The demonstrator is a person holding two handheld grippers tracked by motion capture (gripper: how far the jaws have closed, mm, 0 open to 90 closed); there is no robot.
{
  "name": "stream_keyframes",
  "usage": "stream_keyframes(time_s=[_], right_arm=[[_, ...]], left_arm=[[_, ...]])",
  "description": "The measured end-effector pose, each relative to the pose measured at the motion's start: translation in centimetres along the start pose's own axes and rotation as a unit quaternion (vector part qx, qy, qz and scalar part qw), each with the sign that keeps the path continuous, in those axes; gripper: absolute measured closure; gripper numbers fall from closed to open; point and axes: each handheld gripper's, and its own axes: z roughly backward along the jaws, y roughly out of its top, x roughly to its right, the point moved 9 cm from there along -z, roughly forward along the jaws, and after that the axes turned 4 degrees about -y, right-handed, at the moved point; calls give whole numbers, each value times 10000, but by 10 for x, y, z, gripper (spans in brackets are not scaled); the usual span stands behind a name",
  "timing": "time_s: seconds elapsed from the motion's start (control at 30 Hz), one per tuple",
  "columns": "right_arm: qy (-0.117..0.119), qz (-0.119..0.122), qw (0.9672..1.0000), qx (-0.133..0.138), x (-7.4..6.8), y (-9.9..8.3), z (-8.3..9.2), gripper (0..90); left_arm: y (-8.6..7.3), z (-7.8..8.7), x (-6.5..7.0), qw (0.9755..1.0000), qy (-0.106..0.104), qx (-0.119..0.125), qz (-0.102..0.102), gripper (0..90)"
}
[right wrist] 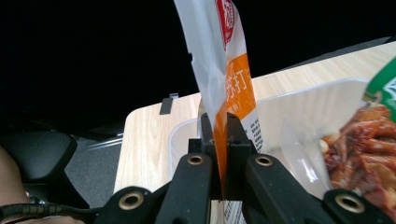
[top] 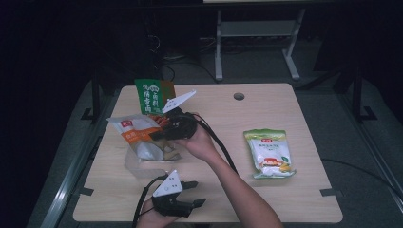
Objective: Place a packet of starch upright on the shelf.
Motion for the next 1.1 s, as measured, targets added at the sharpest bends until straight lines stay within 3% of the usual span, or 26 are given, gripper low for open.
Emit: stream_keyframes(time_s=[0.17, 0.4, 0.63, 0.8, 0.97, 1.07, 1.1], right_arm=[[82, 39, 9999, -71, 0, -2, -15, 900], [289, -93, 9995, -124, 0, -8, -32, 900], [339, -195, 9991, -166, 3, -21, -46, 900], [301, -196, 9991, -204, 3, -27, -49, 885], [165, -140, 9994, -277, 6, -29, -42, 786], [38, -28, 9991, -417, 7, -32, -38, 827], [-12, 23, 9986, -534, 7, -36, -37, 887]], left_arm=[[0, 0, 0, 10000, -13, 21, 39, 390], [-4, -3, 2, 10000, -43, -82, -16, 389], [-4, -4, 3, 9999, -70, -82, -38, 389], [-4, -4, 3, 9999, -59, -97, -65, 389], [-4, -4, 2, 9999, -56, -125, -98, 388], [-4, -5, 3, 9999, -64, -129, -88, 388], [-4, -5, 3, 9999, -70, -134, -58, 388]])
